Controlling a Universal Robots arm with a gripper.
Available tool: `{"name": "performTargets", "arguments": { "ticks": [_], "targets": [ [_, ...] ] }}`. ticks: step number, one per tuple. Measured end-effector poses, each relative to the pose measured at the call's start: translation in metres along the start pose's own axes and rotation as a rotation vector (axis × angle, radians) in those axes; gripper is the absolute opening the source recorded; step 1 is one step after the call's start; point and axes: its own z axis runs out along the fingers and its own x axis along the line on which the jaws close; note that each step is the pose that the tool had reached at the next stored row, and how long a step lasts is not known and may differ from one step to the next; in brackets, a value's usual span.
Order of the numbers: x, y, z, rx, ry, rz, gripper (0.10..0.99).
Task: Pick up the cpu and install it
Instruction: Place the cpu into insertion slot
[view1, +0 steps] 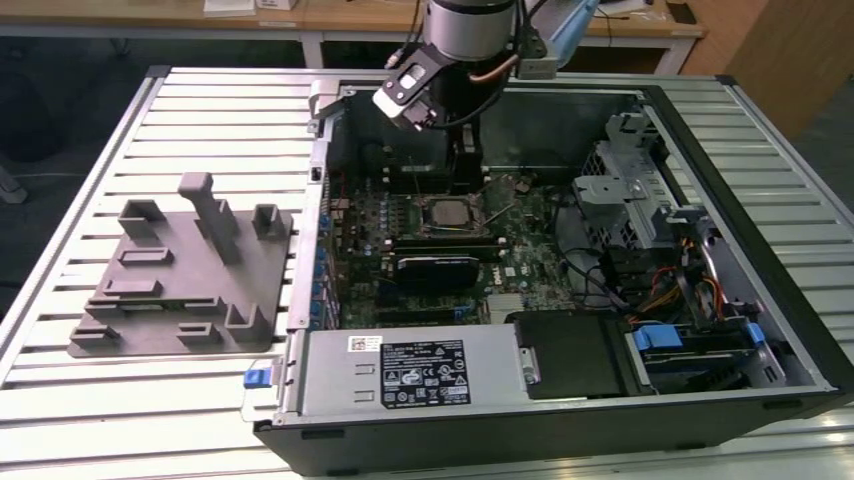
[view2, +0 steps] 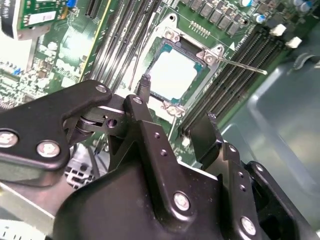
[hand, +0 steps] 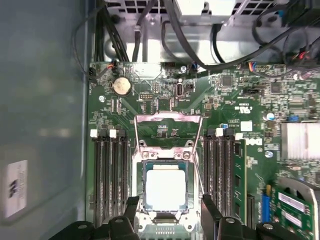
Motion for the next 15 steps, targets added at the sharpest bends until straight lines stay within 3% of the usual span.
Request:
{"name": "performTargets", "arguments": {
  "ticks": [15],
  "targets": [
    [-0.0003,0.0019,-0.0497,-0.002,0.0000,0.000,0.600]
  ]
}}
